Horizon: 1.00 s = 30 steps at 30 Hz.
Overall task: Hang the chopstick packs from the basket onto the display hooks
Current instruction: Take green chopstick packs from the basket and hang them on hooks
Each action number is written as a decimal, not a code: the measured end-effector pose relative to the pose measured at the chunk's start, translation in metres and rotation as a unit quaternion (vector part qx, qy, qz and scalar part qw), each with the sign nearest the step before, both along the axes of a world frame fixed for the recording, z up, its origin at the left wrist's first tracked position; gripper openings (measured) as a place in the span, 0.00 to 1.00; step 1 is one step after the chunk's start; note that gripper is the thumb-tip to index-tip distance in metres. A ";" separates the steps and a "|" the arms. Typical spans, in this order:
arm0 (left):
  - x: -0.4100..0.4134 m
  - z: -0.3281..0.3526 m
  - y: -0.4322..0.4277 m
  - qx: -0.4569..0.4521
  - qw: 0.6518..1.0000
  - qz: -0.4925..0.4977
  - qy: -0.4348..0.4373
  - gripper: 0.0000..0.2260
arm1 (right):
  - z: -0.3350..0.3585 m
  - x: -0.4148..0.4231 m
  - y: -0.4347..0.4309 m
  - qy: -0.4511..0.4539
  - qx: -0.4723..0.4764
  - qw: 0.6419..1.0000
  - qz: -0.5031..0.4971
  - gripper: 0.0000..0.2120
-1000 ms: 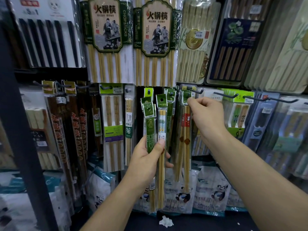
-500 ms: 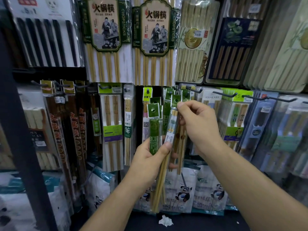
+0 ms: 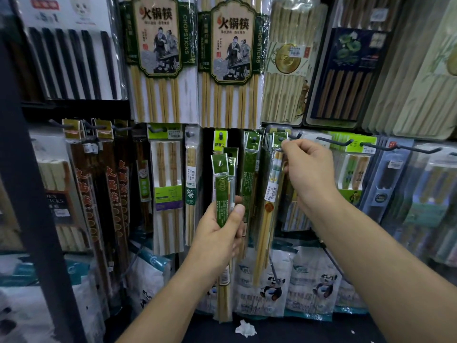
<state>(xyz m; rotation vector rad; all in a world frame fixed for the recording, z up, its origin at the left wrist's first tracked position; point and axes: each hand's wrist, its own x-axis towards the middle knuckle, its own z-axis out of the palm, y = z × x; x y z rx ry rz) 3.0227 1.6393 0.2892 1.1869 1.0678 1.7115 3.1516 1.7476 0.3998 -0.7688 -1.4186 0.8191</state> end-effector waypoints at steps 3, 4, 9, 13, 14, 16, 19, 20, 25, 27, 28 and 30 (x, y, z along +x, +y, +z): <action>-0.002 -0.004 0.001 -0.023 1.000 0.004 -0.008 0.33 | 0.000 0.000 0.001 -0.003 -0.006 1.000 -0.003 0.16; -0.001 -0.005 0.001 -0.020 1.000 0.002 -0.014 0.35 | -0.001 0.000 0.002 -0.005 -0.008 1.000 -0.006 0.16; 0.001 -0.001 -0.001 0.020 0.999 -0.009 -0.038 0.29 | -0.008 0.004 0.001 -0.019 -0.006 0.999 -0.047 0.13; 0.002 0.004 -0.004 0.046 0.999 0.008 0.013 0.06 | -0.015 0.005 -0.017 -0.016 0.020 0.999 -0.039 0.09; 0.004 0.005 -0.004 0.048 0.999 0.011 0.016 0.05 | -0.016 0.004 -0.023 -0.022 0.027 0.999 -0.010 0.09; 0.007 0.008 -0.004 0.049 0.999 0.015 0.011 0.05 | -0.020 0.002 -0.035 -0.042 0.048 0.997 0.053 0.12; 0.010 0.009 -0.005 0.059 0.998 0.024 0.010 0.05 | -0.024 -0.002 -0.044 -0.055 0.069 0.992 0.096 0.11; 0.010 0.009 -0.005 0.061 0.998 0.026 0.008 0.06 | -0.025 -0.003 -0.045 -0.053 0.068 0.991 0.099 0.10; 0.010 0.009 -0.005 0.063 0.998 0.009 -0.026 0.04 | -0.025 -0.003 -0.042 -0.027 0.042 0.993 0.103 0.12; 0.010 0.007 -0.004 0.055 0.998 0.024 -0.024 0.06 | -0.020 -0.001 -0.038 -0.003 0.022 0.995 0.095 0.13; 0.008 0.006 -0.003 0.049 0.998 0.042 -0.016 0.07 | -0.018 0.000 -0.035 0.011 0.013 0.996 0.086 0.13; 0.004 0.003 0.000 0.039 0.997 0.069 0.000 0.08 | -0.013 0.002 -0.028 0.030 0.006 0.998 0.053 0.13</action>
